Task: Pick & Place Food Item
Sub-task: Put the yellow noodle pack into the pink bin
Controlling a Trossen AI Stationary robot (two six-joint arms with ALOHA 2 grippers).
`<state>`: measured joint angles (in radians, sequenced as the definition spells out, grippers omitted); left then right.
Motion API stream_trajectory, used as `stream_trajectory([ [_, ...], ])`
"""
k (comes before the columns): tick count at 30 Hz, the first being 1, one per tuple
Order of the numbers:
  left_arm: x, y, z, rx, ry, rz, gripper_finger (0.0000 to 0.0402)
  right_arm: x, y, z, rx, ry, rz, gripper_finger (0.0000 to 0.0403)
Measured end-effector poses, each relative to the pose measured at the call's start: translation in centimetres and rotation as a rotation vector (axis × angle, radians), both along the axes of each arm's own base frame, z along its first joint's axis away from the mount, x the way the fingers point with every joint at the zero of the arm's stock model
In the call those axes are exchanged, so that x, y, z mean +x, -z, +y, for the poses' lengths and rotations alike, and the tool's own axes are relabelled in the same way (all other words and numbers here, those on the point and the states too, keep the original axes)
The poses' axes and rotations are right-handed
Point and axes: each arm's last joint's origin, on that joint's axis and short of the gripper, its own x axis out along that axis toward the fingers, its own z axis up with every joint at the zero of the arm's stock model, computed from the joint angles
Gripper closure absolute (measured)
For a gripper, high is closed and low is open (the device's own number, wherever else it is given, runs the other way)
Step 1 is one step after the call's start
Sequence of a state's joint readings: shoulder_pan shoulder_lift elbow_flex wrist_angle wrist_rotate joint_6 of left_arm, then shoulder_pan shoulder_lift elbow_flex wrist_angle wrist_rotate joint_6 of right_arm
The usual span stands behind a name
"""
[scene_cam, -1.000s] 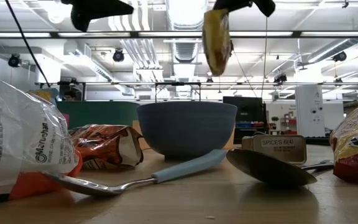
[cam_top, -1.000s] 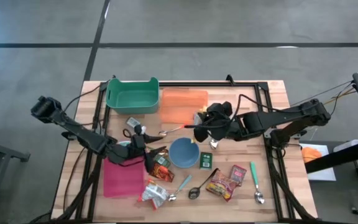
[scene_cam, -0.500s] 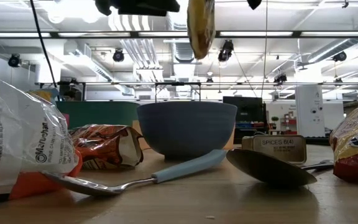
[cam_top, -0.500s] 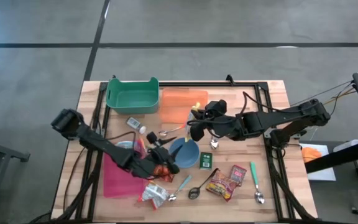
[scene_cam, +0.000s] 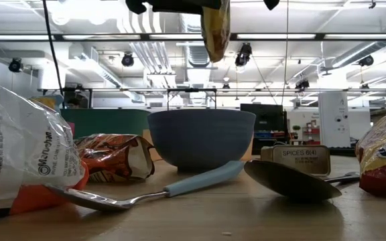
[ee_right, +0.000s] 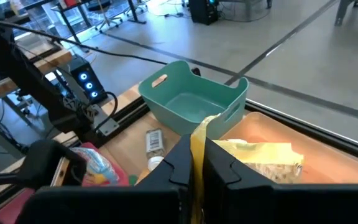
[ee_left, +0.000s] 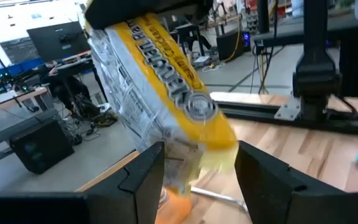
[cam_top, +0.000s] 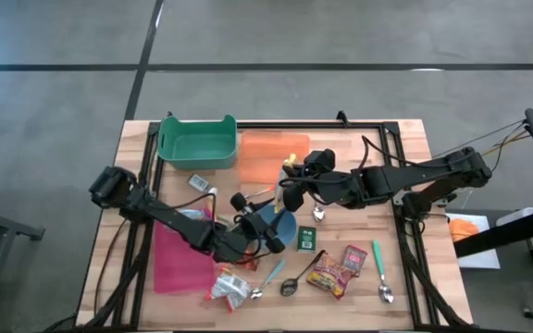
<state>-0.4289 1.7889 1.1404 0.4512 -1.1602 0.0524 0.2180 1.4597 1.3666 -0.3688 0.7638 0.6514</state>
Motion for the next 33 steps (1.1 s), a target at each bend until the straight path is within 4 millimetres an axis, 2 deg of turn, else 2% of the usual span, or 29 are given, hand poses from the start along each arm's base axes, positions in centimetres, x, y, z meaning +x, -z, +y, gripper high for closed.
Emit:
stream_trajectory([
  [12, 0.36, -0.04, 0.92, 0.034, -0.014, 0.033, 0.0218, 0.84, 0.83, 0.26, 0.012, -0.035, 0.02, 0.0395],
  [16, 0.36, -0.04, 0.96, 0.054, -0.019, 0.05, 0.0272, 0.82, 0.78, 0.27, 0.01, -0.041, 0.022, 0.0395],
  [21, 0.28, -0.15, 0.88, 0.053, -0.016, 0.047, 0.0382, 0.83, 0.76, 0.32, 0.008, -0.062, 0.028, 0.0395],
  [33, 0.02, -0.21, 0.83, 0.087, -0.008, 0.096, 0.04, 0.81, 0.79, 0.5, -0.019, -0.087, 0.05, 0.0395],
])
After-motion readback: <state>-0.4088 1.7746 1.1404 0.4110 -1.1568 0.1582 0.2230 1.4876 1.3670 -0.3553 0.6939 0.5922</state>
